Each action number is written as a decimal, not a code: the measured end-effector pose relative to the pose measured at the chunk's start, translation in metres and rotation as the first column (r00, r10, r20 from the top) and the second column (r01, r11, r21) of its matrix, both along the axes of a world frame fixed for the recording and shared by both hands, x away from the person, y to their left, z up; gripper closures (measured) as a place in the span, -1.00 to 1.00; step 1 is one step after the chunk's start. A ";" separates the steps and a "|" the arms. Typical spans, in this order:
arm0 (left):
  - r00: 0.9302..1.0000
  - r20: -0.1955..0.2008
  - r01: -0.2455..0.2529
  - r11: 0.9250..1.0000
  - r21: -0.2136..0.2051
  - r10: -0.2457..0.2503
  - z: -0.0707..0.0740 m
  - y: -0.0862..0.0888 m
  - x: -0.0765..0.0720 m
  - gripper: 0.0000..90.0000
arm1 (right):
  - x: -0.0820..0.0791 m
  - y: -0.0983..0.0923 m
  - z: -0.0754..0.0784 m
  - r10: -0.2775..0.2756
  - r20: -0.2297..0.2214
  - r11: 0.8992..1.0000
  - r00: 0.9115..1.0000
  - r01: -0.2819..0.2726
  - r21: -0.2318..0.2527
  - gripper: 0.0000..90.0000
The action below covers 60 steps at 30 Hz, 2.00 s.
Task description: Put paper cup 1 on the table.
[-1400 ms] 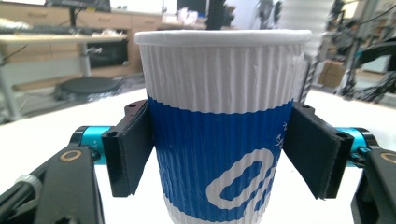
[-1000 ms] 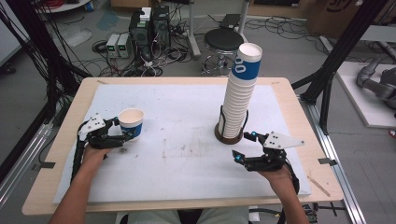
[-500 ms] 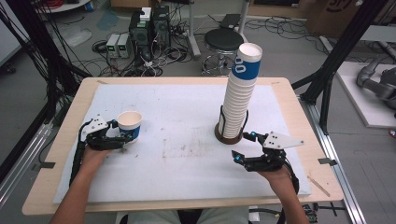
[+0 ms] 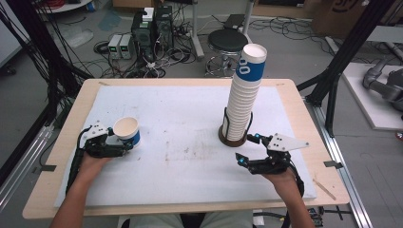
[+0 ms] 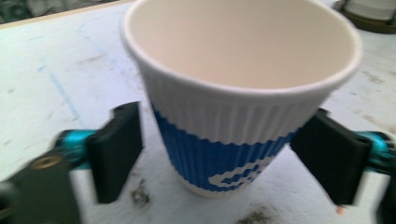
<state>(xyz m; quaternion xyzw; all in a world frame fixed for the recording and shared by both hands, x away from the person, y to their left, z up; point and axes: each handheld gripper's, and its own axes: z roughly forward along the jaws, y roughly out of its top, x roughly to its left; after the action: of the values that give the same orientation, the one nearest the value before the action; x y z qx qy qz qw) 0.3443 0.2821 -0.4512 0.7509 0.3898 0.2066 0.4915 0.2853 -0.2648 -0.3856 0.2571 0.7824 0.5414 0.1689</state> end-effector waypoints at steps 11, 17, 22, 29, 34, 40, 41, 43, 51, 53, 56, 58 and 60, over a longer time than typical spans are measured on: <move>1.000 -0.018 -0.014 0.999 -0.051 0.013 0.002 0.017 -0.021 -0.68 | -0.001 -0.002 0.001 -0.008 -0.002 1.000 1.000 0.008 0.007 -0.55; 0.998 0.046 -0.034 0.990 -0.135 0.041 0.017 0.028 -0.039 -0.68 | -0.001 -0.002 0.001 -0.009 -0.003 1.000 1.000 0.009 0.007 -0.55; 0.992 0.114 -0.028 0.971 -0.235 0.056 0.035 0.030 -0.046 -0.67 | 0.002 -0.004 0.000 -0.026 0.000 1.000 1.000 0.026 -0.007 -0.54; 0.985 0.169 0.018 0.966 -0.258 0.026 0.049 0.019 -0.049 -0.67 | 0.002 -0.008 -0.001 -0.056 -0.008 0.998 0.998 0.056 -0.014 -0.55; 0.981 0.192 0.037 0.962 -0.271 0.016 0.056 0.016 -0.049 -0.67 | 0.002 -0.010 -0.002 -0.069 -0.011 0.997 0.998 0.069 -0.021 -0.55; 0.981 0.196 0.068 0.956 -0.284 -0.012 0.064 0.011 -0.050 -0.67 | 0.003 -0.011 -0.003 -0.082 -0.026 0.996 0.996 0.081 -0.037 -0.55; 0.980 0.199 0.074 0.956 -0.283 -0.017 0.065 0.009 -0.049 -0.67 | 0.003 -0.011 -0.004 -0.085 -0.030 0.996 0.996 0.084 -0.038 -0.55; 0.979 0.205 0.084 0.956 -0.282 -0.025 0.068 0.007 -0.050 -0.67 | 0.003 -0.011 -0.004 -0.087 -0.036 0.996 0.996 0.085 -0.040 -0.55; 0.974 0.219 0.114 0.951 -0.288 -0.051 0.075 -0.004 -0.051 -0.67 | 0.003 -0.011 -0.003 -0.099 -0.035 0.995 0.995 0.097 -0.038 -0.55; 0.974 0.220 0.116 0.952 -0.284 -0.053 0.075 -0.005 -0.051 -0.67 | 0.003 -0.012 -0.003 -0.101 -0.036 0.994 0.994 0.100 -0.035 -0.54; 0.974 0.217 0.119 0.953 -0.279 -0.059 0.074 -0.008 -0.050 -0.67 | 0.002 -0.014 -0.003 -0.103 -0.036 0.994 0.994 0.102 -0.034 -0.54; 0.975 0.214 0.120 0.955 -0.271 -0.062 0.072 -0.008 -0.049 -0.67 | 0.001 -0.015 -0.003 -0.105 -0.028 0.994 0.994 0.104 -0.036 -0.55; 0.975 0.213 0.119 0.955 -0.273 -0.060 0.072 -0.009 -0.049 -0.67 | 0.000 -0.015 -0.002 -0.107 -0.037 0.994 0.994 0.105 -0.036 -0.54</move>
<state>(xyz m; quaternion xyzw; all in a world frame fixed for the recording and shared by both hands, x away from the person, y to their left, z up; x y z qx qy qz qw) 0.2955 0.2730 -0.3795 0.6644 0.3289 0.2010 0.6403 0.2850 -0.2798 -0.3879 0.3060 0.7800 0.5130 0.1864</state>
